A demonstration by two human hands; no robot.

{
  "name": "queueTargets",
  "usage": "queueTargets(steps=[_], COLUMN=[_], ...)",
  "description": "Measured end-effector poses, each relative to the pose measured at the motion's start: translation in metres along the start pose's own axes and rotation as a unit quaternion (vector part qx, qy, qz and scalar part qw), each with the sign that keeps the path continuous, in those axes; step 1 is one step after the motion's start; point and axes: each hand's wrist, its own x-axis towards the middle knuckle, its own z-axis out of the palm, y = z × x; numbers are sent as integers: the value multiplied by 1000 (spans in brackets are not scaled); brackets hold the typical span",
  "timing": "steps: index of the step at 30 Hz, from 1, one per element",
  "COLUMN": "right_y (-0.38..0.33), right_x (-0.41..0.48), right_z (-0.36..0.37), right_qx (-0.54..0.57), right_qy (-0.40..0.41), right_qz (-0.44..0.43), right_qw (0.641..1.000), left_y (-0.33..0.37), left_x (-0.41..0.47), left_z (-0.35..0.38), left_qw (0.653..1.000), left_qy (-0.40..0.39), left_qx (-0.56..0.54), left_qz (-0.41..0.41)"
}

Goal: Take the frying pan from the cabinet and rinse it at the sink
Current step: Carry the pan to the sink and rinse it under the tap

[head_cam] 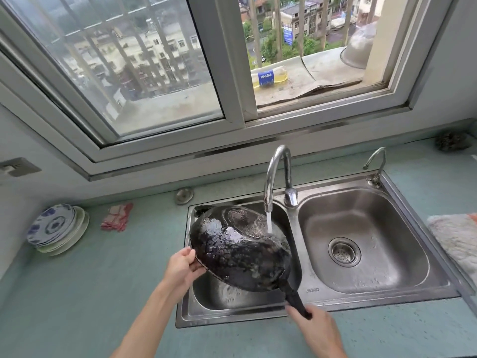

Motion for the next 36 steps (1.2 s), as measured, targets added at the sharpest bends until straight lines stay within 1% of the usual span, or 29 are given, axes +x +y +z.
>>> queueTargets(steps=[5,9,12,18,27,32,36], right_y=[-1,-3,-13,-41,-93,-101,-92], right_x=[-8,-4,12,41,71,72,66], right_z=[-18,-36,-56,-85,-94,-87,-91], right_qx=[-65,-119,-165,-223,-240,-240,-251], right_qy=[50,80,85,89,39,28,35], right_qz=[-29,-65,-100,-138,-182,-185,-202], right_qw=[996,988,977,961,953,953,946], left_y=[-29,-47,-54,-56,-34,-27,-36], left_x=[3,4,1,-3,-5,-5,-1], left_z=[-13,-15,-11,-7,-17,-23,-26], left_qw=[998,993,989,987,974,973,976], left_qy=[37,45,45,17,35,44,44], left_qx=[-8,-37,-67,-112,-208,-211,-186], left_qz=[-56,-103,-122,-116,-84,-78,-106])
